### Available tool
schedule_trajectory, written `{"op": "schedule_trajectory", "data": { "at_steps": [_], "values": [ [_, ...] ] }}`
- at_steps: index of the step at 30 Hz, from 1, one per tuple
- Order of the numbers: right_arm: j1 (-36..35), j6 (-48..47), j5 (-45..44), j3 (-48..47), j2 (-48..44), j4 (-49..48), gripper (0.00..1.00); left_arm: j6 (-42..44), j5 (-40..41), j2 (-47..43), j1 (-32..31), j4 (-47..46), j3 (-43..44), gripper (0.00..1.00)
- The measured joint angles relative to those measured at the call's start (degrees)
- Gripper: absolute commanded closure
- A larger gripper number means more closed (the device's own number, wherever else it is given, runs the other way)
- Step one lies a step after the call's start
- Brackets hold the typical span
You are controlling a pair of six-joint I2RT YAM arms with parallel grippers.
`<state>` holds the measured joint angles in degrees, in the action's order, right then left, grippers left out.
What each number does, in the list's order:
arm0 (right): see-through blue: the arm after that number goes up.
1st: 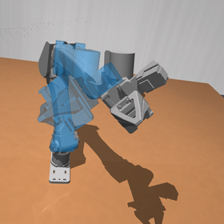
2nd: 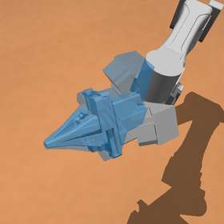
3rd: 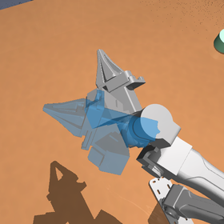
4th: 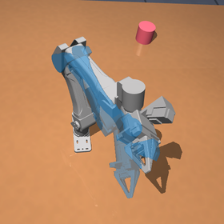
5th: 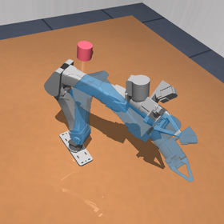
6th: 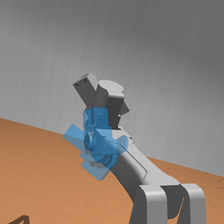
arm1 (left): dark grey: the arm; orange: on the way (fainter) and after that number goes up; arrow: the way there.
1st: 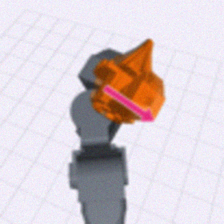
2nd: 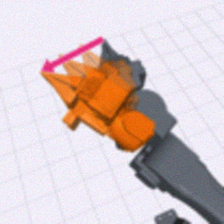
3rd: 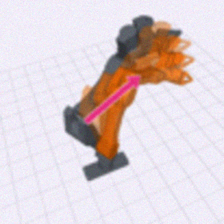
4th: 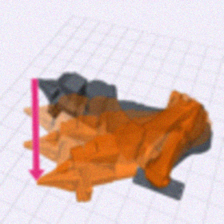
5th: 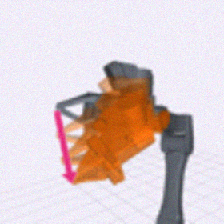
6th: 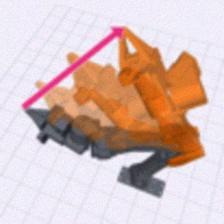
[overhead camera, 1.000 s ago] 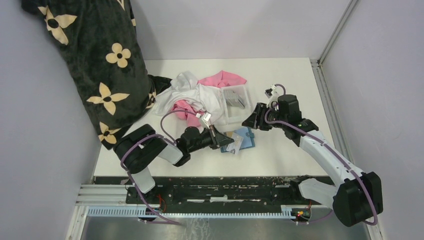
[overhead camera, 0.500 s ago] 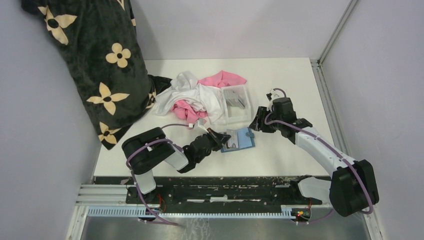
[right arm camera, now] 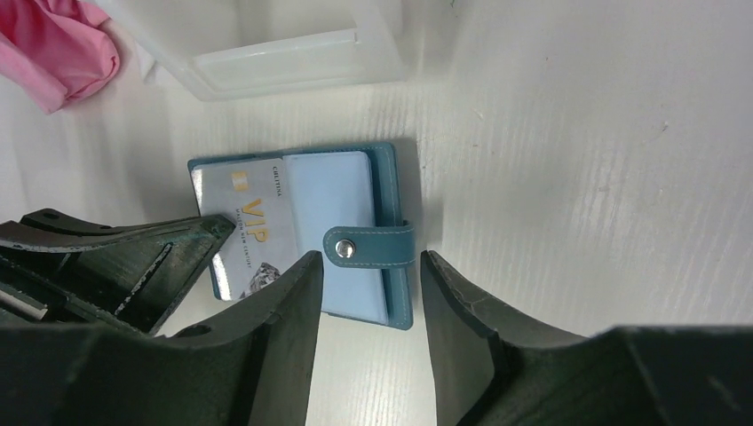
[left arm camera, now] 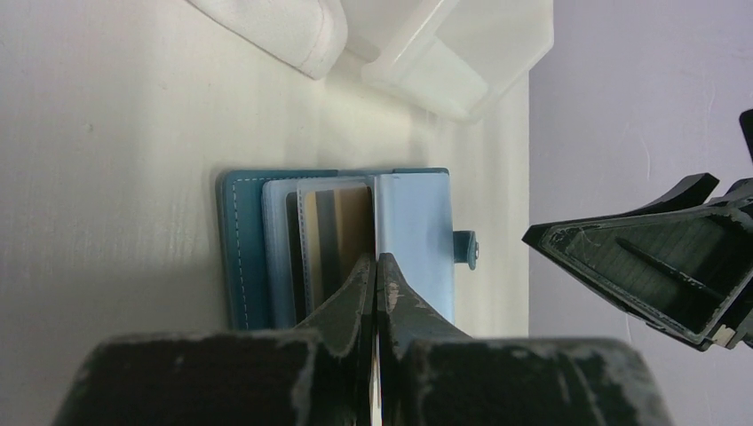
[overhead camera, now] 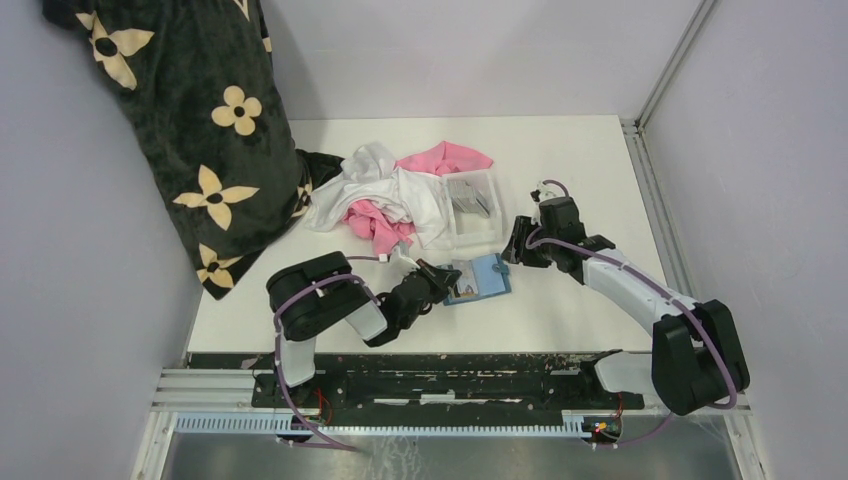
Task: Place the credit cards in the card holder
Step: Insert the credit card into the card holder.
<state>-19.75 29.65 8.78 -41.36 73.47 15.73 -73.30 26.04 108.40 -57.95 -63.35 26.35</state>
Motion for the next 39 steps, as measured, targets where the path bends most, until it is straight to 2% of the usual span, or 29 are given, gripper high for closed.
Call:
{"op": "schedule_trajectory", "data": {
  "at_steps": [19, 39],
  "values": [
    [0.0, 0.0, -0.3, 0.0, 4.3, -1.9, 0.51, -3.3, 1.0, 1.4, -0.9, -2.2, 0.4, 0.97],
    [0.0, -0.2, -0.3, 0.0, 4.8, -2.0, 0.52, -4.5, 3.1, 2.3, -2.1, -3.2, 0.4, 0.97]
  ]
}}
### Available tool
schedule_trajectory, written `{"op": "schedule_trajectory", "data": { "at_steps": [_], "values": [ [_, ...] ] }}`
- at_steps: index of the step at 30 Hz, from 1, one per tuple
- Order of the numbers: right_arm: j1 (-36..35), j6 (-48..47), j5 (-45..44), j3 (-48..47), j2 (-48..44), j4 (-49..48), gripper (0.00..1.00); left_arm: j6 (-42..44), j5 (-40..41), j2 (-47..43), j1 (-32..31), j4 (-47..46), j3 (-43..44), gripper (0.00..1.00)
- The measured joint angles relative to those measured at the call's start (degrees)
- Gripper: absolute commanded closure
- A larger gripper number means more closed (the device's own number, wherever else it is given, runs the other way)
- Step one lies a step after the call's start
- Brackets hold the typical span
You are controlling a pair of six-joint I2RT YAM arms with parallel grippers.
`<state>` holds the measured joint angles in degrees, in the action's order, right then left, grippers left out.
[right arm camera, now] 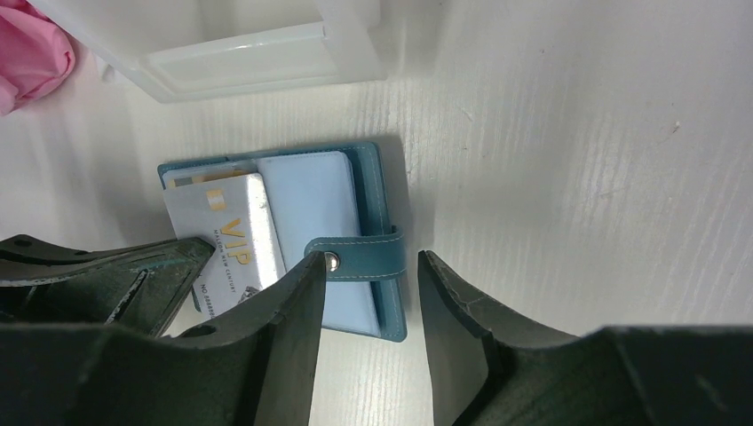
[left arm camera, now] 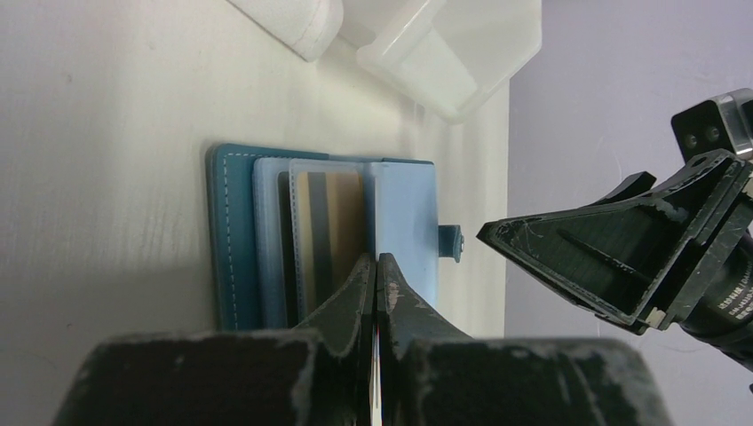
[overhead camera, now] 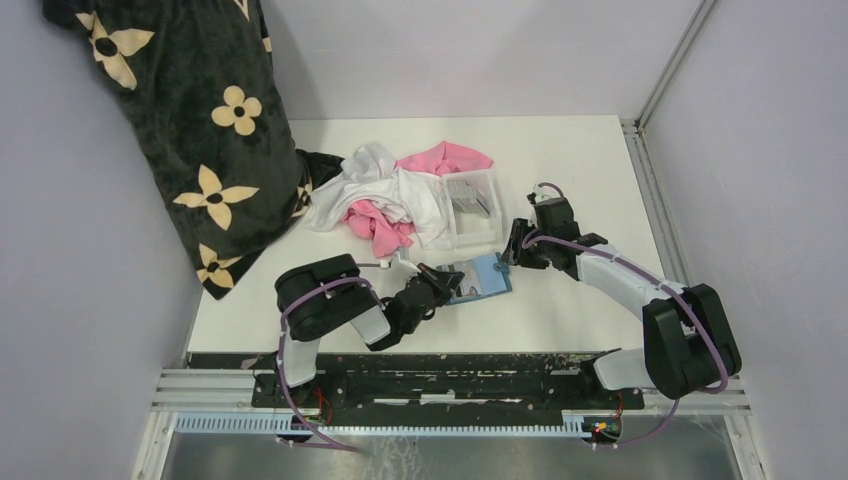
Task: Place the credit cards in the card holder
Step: Insert the credit card into the card holder.
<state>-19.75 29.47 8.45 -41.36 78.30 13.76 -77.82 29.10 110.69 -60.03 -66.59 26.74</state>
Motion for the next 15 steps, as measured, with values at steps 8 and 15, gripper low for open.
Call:
{"op": "schedule_trajectory", "data": {
  "at_steps": [8, 15],
  "values": [
    [0.0, 0.0, 0.0, 0.0, 0.2, 0.0, 0.52, -0.6, 0.9, 1.2, -0.9, 0.0, 0.3, 0.97],
    [0.0, 0.0, 0.0, 0.0, 0.5, 0.0, 0.52, -2.1, 2.6, 1.9, -1.3, 0.0, 1.2, 0.97]
  ]
}}
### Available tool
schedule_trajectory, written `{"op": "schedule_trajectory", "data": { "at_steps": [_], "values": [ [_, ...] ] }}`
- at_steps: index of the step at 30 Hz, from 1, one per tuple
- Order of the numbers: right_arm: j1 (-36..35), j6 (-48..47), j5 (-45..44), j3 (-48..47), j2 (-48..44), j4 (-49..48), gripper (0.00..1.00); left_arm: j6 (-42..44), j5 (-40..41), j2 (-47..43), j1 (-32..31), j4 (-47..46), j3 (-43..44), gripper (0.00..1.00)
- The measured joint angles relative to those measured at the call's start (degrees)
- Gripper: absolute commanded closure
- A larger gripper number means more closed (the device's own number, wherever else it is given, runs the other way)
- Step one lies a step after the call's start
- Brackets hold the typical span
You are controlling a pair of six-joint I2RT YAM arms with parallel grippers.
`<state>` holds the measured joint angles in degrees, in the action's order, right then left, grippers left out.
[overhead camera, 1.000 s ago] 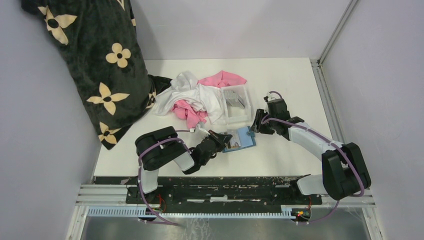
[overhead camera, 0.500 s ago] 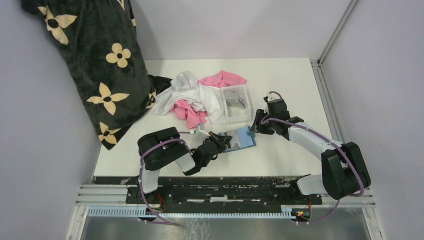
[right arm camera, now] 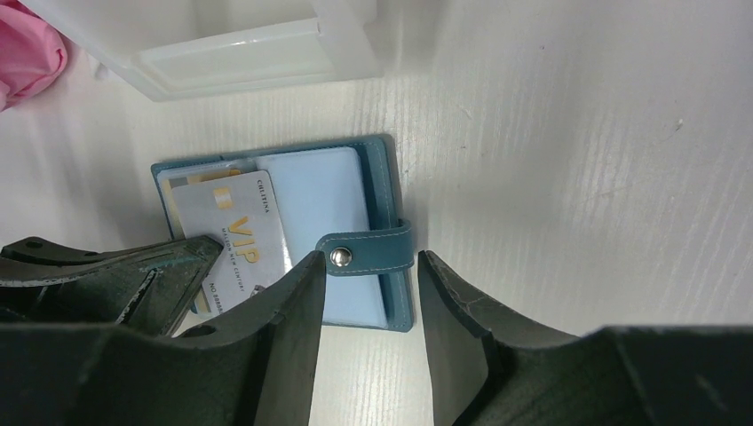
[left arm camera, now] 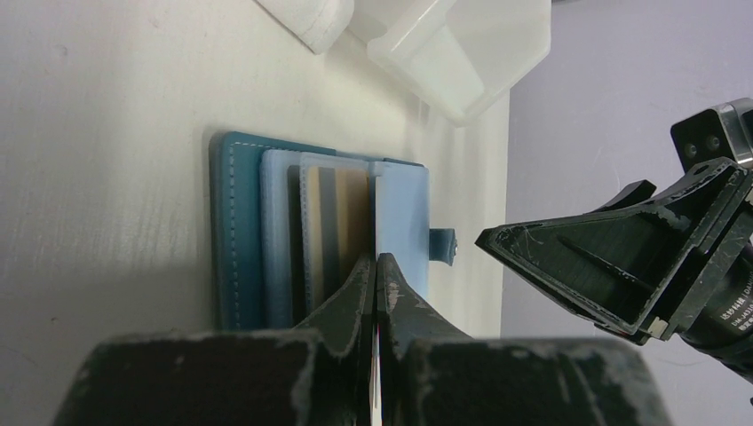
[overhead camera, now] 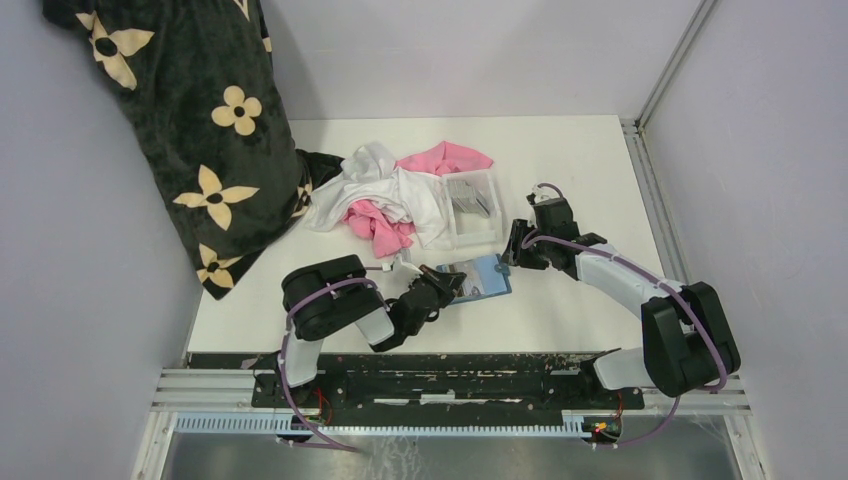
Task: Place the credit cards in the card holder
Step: Insert the credit card into the card holder.
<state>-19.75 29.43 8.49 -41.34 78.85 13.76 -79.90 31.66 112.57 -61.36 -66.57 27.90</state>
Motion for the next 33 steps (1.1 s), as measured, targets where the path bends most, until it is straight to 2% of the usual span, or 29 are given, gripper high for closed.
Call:
{"op": "schedule_trajectory", "data": {
  "at_steps": [33],
  "values": [
    [0.0, -0.4, 0.4, 0.0, 3.9, 0.0, 0.52, -0.3, 5.6, 2.2, -1.8, 0.4, 1.9, 0.97]
  ]
}}
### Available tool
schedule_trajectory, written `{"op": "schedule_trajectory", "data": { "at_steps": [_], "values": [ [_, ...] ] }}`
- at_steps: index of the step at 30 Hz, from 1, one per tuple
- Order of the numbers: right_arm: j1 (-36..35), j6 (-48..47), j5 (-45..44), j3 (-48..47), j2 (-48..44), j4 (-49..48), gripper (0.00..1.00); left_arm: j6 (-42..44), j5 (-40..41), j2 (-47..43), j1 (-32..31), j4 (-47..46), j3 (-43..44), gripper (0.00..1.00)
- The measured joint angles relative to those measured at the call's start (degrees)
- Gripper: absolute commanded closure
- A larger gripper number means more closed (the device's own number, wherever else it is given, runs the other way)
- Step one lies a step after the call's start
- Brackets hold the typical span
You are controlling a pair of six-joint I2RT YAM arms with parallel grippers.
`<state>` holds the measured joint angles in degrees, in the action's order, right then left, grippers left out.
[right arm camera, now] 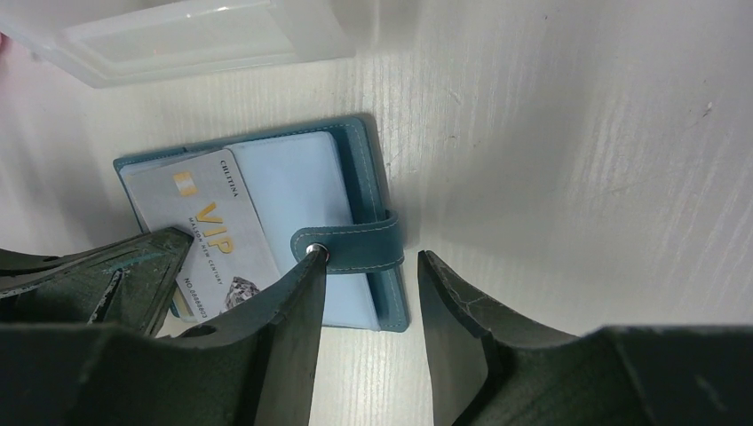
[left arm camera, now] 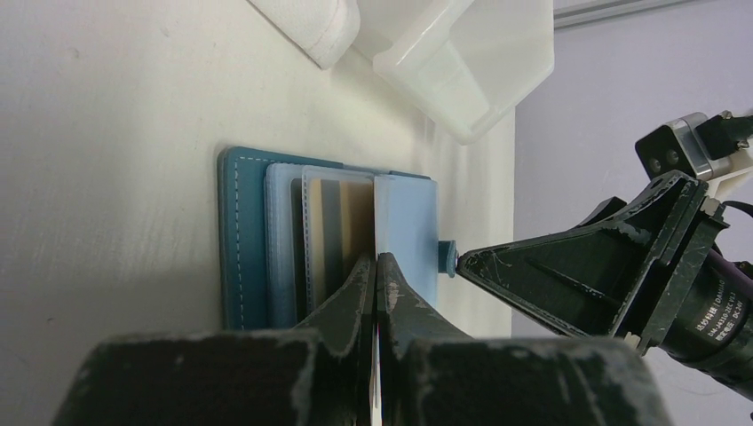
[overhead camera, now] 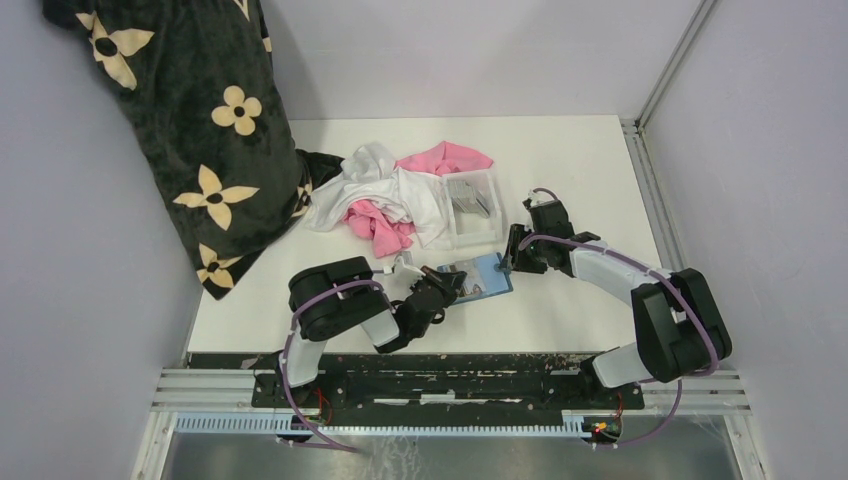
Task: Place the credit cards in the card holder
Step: Insert the credit card into the card holder.
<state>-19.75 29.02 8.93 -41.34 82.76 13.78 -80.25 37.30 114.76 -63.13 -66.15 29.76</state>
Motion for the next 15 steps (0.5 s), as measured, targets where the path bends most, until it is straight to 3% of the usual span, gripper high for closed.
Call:
{"op": "schedule_trajectory", "data": {
  "at_steps": [15],
  "values": [
    [0.0, 0.0, 0.0, 0.0, 0.7, 0.0, 0.52, 3.6, 0.1, 0.1, 0.0, 1.3, 1.8, 0.97]
  ]
}}
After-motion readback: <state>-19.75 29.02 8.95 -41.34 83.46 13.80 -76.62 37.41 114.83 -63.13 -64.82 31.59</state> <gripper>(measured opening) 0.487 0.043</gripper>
